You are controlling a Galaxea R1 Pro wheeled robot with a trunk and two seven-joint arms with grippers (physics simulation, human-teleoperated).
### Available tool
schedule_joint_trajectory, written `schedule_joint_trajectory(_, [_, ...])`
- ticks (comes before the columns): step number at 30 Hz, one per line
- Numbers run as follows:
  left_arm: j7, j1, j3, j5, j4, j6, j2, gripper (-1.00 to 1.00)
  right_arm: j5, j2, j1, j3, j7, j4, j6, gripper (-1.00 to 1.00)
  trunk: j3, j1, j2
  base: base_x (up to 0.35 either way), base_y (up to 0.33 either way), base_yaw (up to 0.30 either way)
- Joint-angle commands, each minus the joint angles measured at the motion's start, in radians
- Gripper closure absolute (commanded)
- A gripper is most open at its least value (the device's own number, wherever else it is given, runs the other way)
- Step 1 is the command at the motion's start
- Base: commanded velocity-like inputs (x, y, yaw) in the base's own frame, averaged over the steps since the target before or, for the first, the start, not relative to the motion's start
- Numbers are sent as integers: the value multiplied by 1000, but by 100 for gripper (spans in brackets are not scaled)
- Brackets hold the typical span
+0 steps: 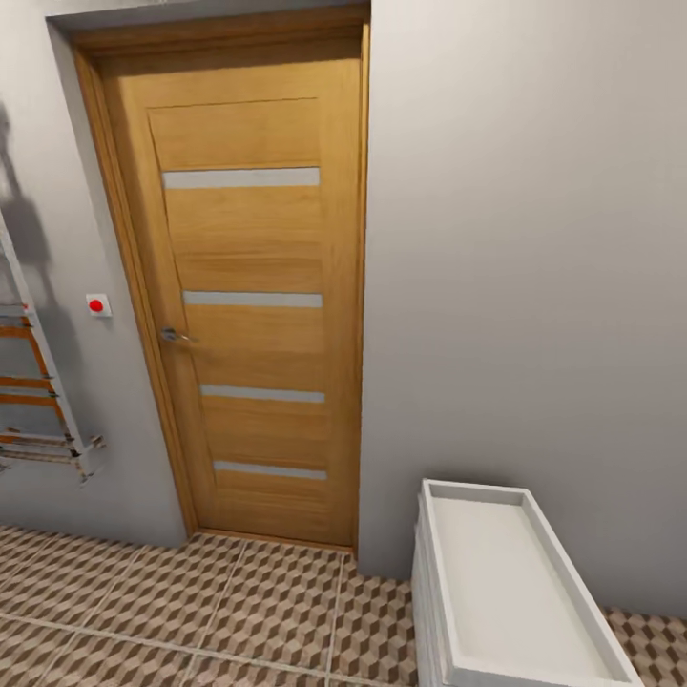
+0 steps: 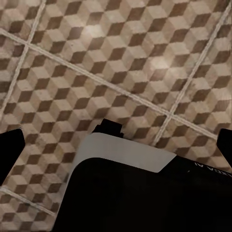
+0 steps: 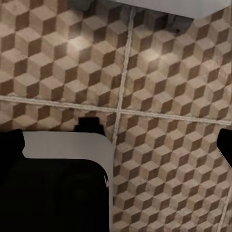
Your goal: Take the four mousetraps from the cabinet in the bathroom and place them on the bathroom floor. Make sure all four end up on the same floor surface, and ensure that at least two of them are either under or directly next to the same bathroom sink.
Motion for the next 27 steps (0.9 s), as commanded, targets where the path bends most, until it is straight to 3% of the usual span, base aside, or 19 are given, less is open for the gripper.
schedule_joint_trajectory(1, [4, -1, -8, 8, 0, -2, 0, -100, -8, 0, -1, 9, -2, 0, 3, -100, -1, 0, -1, 0, 0, 289])
schedule_joint_trajectory(27, [4, -1, -8, 8, 0, -2, 0, -100, -7, 1, -1, 9, -2, 0, 3, -100, -1, 0, -1, 0, 0, 289])
